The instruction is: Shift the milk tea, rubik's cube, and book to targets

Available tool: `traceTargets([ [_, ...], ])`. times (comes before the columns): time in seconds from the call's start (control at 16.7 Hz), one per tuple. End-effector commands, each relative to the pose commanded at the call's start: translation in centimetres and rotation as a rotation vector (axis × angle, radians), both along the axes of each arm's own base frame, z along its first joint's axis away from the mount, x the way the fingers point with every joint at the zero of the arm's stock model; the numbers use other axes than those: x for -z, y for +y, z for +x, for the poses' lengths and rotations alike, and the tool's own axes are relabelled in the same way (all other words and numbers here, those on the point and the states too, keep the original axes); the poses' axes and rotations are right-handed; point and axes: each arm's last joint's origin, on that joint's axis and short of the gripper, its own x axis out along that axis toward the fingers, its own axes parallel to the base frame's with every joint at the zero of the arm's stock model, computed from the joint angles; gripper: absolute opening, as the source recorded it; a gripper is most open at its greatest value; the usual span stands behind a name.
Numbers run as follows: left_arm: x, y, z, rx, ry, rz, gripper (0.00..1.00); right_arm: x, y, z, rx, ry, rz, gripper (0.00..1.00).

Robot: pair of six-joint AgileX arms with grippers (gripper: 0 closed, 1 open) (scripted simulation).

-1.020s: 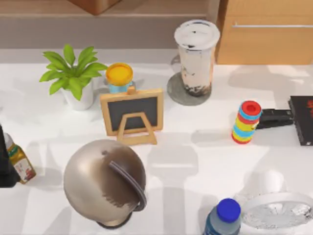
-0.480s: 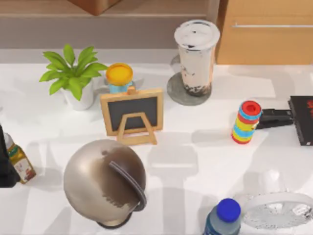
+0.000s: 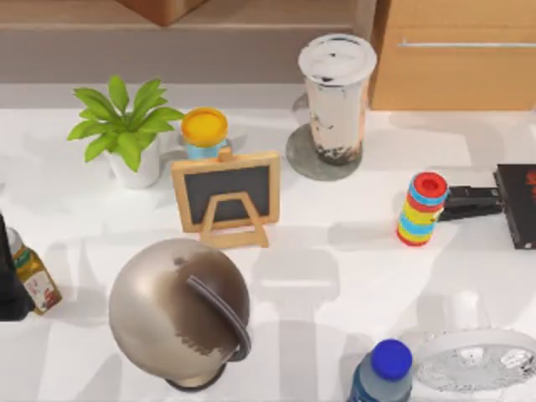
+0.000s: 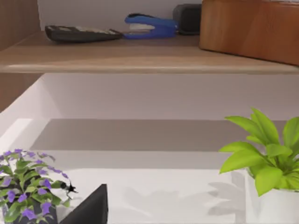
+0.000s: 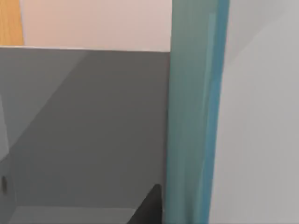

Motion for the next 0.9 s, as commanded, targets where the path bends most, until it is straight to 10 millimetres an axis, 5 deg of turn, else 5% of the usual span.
traceTargets([
  [0.36,0.00,0.00,0.00,0.000,0.000,0.000,1.00,0.00,0.00,0.00,0.000,0.000,0.000,0.02],
  [0.9,0.00,0.00,0.00,0.000,0.000,0.000,1.00,-0.10,-0.13,-0.08,0.003,-0.002,0.001,0.00],
])
